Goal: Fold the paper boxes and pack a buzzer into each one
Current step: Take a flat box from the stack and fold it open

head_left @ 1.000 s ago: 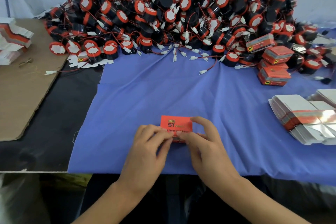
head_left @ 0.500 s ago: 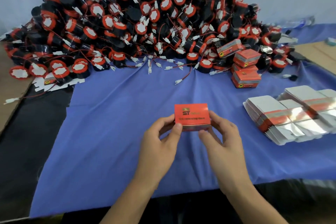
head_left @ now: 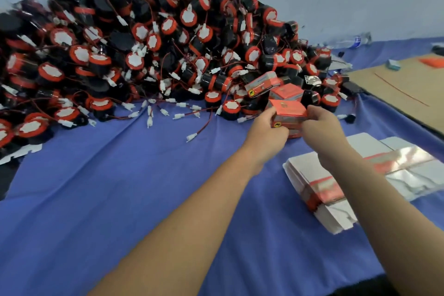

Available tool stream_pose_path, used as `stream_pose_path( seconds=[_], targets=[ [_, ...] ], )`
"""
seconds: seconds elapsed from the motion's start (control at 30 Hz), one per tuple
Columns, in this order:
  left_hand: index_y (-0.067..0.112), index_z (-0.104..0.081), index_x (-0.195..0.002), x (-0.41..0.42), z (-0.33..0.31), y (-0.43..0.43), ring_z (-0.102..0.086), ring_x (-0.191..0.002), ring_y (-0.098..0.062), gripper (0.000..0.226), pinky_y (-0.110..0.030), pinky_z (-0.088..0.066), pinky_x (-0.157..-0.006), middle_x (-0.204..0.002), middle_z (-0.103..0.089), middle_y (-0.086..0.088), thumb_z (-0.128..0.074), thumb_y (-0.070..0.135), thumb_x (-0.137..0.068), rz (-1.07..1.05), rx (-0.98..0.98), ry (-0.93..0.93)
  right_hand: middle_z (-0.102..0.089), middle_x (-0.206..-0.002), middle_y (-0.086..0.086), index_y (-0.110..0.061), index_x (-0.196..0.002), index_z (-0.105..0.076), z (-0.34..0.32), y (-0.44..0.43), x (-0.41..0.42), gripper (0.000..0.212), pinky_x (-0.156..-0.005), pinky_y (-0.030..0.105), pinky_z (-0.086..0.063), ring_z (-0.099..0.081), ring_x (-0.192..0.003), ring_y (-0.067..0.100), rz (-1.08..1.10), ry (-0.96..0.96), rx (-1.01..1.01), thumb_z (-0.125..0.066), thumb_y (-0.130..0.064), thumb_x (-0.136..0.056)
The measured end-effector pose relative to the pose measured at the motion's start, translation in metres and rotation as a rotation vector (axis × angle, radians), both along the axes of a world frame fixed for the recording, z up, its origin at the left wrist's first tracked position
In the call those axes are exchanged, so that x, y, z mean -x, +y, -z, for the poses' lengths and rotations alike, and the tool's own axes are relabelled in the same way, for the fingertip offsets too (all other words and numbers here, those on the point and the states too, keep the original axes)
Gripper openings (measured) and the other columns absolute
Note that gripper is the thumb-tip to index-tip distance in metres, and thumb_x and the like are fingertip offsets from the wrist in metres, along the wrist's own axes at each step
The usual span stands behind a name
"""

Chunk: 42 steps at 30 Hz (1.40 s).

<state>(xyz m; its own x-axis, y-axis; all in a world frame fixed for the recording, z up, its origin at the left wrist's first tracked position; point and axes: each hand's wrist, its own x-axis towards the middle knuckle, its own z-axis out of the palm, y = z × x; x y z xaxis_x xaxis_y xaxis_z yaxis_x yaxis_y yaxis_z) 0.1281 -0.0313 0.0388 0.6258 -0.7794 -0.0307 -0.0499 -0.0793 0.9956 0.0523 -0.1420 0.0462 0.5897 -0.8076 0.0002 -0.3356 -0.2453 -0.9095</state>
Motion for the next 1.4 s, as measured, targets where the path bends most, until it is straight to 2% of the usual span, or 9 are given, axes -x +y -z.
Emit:
stream_pose_path(
  seconds=[0.33, 0.43, 0.5, 0.6, 0.73, 0.9, 1.07, 1.23, 1.4],
  targets=[
    [0.023, -0.049, -0.147, -0.032, 0.033, -0.065, -0.061, -0.125, -0.021, 0.064, -0.046, -0.05, -0.11, -0.134, -0.066, -0.002, -0.053, -0.009, -0.092, 0.042, -0.065, 0.004, -0.062, -0.122, 0.002, -0.022, -0.158, -0.034, 0.021, -0.05, -0.028, 0.071, -0.082, 0.033, -0.045, -0.058, -0.107, 0.025, -0.025, 0.202, 0.14, -0.045, 0.003, -0.093],
    [0.025, -0.038, -0.157, -0.028, 0.031, -0.057, -0.058, -0.129, -0.012, 0.07, -0.037, -0.049, -0.11, -0.142, -0.061, 0.007, -0.051, -0.007, -0.096, 0.035, -0.031, -0.025, -0.058, -0.107, 0.004, -0.033, -0.163, -0.016, 0.017, -0.046, -0.011, 0.08, -0.084, 0.048, -0.05, -0.055, -0.096, 0.025, -0.038, 0.177, 0.131, -0.047, 0.0, -0.097],
    [0.024, -0.046, -0.152, -0.015, 0.026, -0.046, -0.06, -0.119, -0.008, 0.059, -0.034, -0.053, -0.102, -0.137, -0.06, 0.012, -0.054, 0.0, -0.099, -0.093, -0.03, -0.092, -0.056, -0.115, 0.006, -0.031, -0.161, -0.023, 0.011, -0.042, 0.013, 0.079, -0.085, 0.047, -0.049, -0.056, -0.103, 0.024, 0.056, 0.04, 0.13, -0.044, 0.006, -0.094],
    [0.022, -0.065, -0.113, 0.023, 0.022, -0.025, -0.061, -0.084, 0.0, 0.023, -0.02, -0.052, -0.078, -0.102, -0.067, 0.012, -0.063, 0.009, -0.094, -0.252, -0.025, -0.222, -0.065, -0.124, -0.003, -0.025, -0.139, -0.057, 0.003, -0.028, 0.06, 0.067, -0.077, 0.031, -0.052, -0.066, -0.108, 0.012, 0.23, -0.146, 0.104, -0.043, 0.015, -0.087],
    [0.029, -0.055, -0.091, 0.087, 0.024, -0.01, -0.055, -0.081, -0.011, 0.018, -0.015, -0.037, -0.064, -0.09, -0.057, 0.009, -0.073, 0.025, -0.09, -0.104, -0.103, -0.324, -0.072, -0.102, -0.014, -0.03, -0.112, -0.073, 0.003, 0.006, 0.108, 0.039, -0.066, 0.025, -0.045, -0.067, -0.087, 0.008, 0.232, 0.089, 0.23, -0.056, -0.003, -0.09],
    [0.021, -0.052, -0.107, 0.126, 0.041, -0.001, -0.062, -0.102, -0.022, 0.025, -0.029, -0.046, -0.075, -0.112, -0.064, -0.001, -0.069, 0.033, -0.093, -0.115, -0.254, -0.259, -0.076, -0.1, 0.004, -0.014, -0.102, -0.078, 0.018, 0.034, 0.134, 0.021, -0.064, 0.033, -0.044, -0.064, -0.086, 0.026, 0.12, 0.408, 0.26, -0.064, -0.006, -0.089],
    [0.016, -0.048, -0.116, 0.135, 0.049, -0.002, -0.065, -0.107, -0.023, 0.044, -0.032, -0.051, -0.081, -0.117, -0.067, -0.003, -0.078, 0.031, -0.087, -0.254, -0.299, -0.045, -0.072, -0.089, 0.012, -0.009, -0.087, -0.076, 0.023, 0.048, 0.134, 0.018, -0.068, 0.039, -0.048, -0.061, -0.087, 0.038, 0.143, 0.395, 0.273, -0.06, -0.001, -0.082],
    [0.025, -0.049, -0.093, 0.139, 0.053, 0.001, -0.064, -0.076, -0.006, 0.041, -0.014, -0.047, -0.058, -0.085, -0.067, 0.006, -0.086, 0.036, -0.079, -0.355, -0.223, 0.098, -0.072, -0.103, 0.015, -0.01, -0.095, -0.078, 0.025, 0.055, 0.14, 0.024, -0.083, 0.044, -0.053, -0.062, -0.096, 0.035, 0.154, 0.353, 0.284, -0.059, -0.001, -0.083],
    [0.023, -0.055, -0.096, 0.139, 0.054, 0.008, -0.073, -0.084, -0.019, 0.036, -0.045, -0.062, -0.078, -0.089, -0.072, 0.0, -0.088, 0.024, -0.08, -0.385, -0.078, 0.234, -0.061, -0.134, 0.01, -0.024, -0.129, -0.069, 0.02, 0.053, 0.154, 0.043, -0.105, 0.04, -0.037, -0.047, -0.131, 0.033, 0.216, 0.37, 0.299, -0.073, -0.024, -0.086]
  ],
)
